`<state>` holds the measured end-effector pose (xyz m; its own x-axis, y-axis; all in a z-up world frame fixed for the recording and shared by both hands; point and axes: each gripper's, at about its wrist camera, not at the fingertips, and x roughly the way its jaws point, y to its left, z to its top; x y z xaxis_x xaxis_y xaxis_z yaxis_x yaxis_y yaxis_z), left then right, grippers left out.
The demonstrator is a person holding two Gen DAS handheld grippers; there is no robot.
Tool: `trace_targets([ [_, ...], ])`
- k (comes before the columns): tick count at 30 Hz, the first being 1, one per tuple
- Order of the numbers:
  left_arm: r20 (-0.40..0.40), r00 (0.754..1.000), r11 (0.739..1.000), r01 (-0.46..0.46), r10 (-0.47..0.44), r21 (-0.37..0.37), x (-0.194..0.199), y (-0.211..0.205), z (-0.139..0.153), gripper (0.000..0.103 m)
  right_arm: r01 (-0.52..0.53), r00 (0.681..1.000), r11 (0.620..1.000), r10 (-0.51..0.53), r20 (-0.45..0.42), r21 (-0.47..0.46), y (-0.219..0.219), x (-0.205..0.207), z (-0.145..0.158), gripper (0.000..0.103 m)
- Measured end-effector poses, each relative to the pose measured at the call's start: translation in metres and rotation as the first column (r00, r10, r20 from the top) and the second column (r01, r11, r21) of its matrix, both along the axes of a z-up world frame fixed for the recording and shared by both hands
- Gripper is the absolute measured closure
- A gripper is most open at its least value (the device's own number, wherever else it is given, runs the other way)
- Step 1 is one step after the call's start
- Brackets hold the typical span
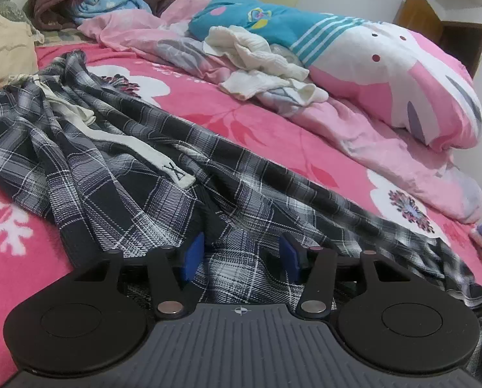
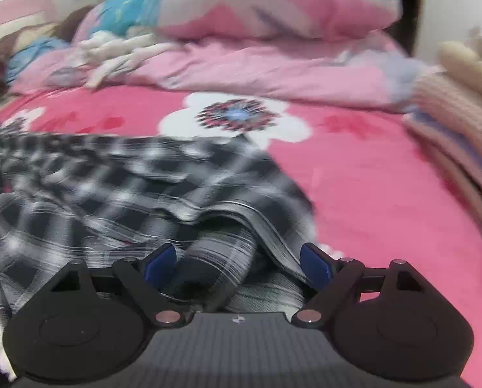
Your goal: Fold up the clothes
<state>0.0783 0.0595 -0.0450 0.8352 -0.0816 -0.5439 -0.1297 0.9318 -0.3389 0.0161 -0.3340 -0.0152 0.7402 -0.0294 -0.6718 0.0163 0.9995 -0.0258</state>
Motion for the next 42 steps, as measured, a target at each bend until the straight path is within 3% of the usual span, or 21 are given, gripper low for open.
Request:
trace_targets([
  [4,0.0,1.0,1.0,-0.006,0.006,0.012,0.001,-0.001,-0.001,0.052,0.037,0.996,0.995,-0.043,0.072,0.093,0.003,-0.026,0.013,0.017],
  [6,0.0,1.0,1.0,-0.01,0.01,0.015,0.001,-0.001,-0.002,0.052,0.039,0.998,0.983,-0.047,0.041,0.177,0.003,-0.025,0.011,0.018],
  [9,0.0,1.0,1.0,-0.013,0.013,0.016,0.0,-0.001,-0.003,0.052,0.057,0.998,0.954,-0.052,-0.025,0.295,0.001,-0.019,0.002,0.027],
  [12,0.0,1.0,1.0,-0.014,0.014,0.01,0.0,0.001,-0.004,0.052,0.111,0.993,0.925,-0.088,-0.08,0.363,-0.009,-0.005,-0.019,0.059],
  [13,0.0,1.0,1.0,-0.016,0.016,0.008,0.0,0.002,-0.004,0.052,0.129,0.991,0.913,-0.102,-0.09,0.386,-0.014,-0.003,-0.024,0.077],
  [14,-0.001,1.0,1.0,-0.017,0.017,0.005,0.0,0.003,-0.004,0.052,0.143,0.989,0.903,-0.117,-0.088,0.404,-0.018,-0.008,-0.023,0.087],
  [17,-0.002,1.0,1.0,-0.02,0.02,-0.002,-0.001,0.005,-0.004,0.052,0.181,0.983,0.879,-0.167,-0.072,0.442,-0.028,-0.032,-0.013,0.094],
  [21,-0.005,1.0,1.0,-0.028,0.028,-0.005,0.0,0.005,-0.004,0.052,0.236,0.97,0.863,-0.235,-0.059,0.447,-0.033,-0.077,0.0,0.095],
  [24,-0.004,1.0,1.0,-0.031,0.031,-0.002,0.0,0.004,-0.005,0.051,0.28,0.96,0.841,-0.256,-0.115,0.462,-0.033,-0.097,-0.013,0.095],
  [27,0.001,1.0,1.0,-0.03,0.03,-0.001,-0.002,0.004,-0.006,0.051,0.34,0.94,0.791,-0.296,-0.169,0.509,-0.048,-0.105,-0.027,0.091],
  [30,0.007,0.999,0.999,-0.034,0.034,0.003,-0.006,0.006,-0.005,0.051,0.406,0.907,0.744,-0.401,-0.133,0.53,-0.073,-0.116,-0.015,0.066],
  [31,0.009,0.999,0.999,-0.039,0.039,0.002,-0.007,0.007,-0.004,0.051,0.421,0.894,0.749,-0.439,-0.093,0.511,-0.079,-0.119,-0.006,0.06],
  [35,0.042,0.997,0.998,-0.063,0.063,-0.002,-0.011,0.01,0.004,0.051,0.422,0.866,0.796,-0.495,0.066,0.435,-0.094,-0.115,0.031,0.059],
  [37,0.073,0.995,0.997,-0.072,0.07,0.017,-0.013,0.01,0.008,0.051,0.357,0.895,0.848,-0.431,0.118,0.391,-0.087,-0.097,0.043,0.057],
  [39,0.088,0.994,0.997,-0.072,0.068,0.039,-0.013,0.008,0.011,0.051,0.242,0.948,0.921,-0.292,0.13,0.305,-0.066,-0.065,0.042,0.052],
  [41,0.076,0.995,0.997,-0.069,0.066,0.043,-0.01,0.008,0.008,0.051,0.106,0.984,0.972,-0.133,0.121,0.212,-0.041,-0.031,0.04,0.029],
  [42,0.063,0.996,0.997,-0.068,0.066,0.041,-0.007,0.008,0.006,0.051,0.035,0.992,0.986,-0.053,0.11,0.165,-0.029,-0.014,0.038,0.028],
])
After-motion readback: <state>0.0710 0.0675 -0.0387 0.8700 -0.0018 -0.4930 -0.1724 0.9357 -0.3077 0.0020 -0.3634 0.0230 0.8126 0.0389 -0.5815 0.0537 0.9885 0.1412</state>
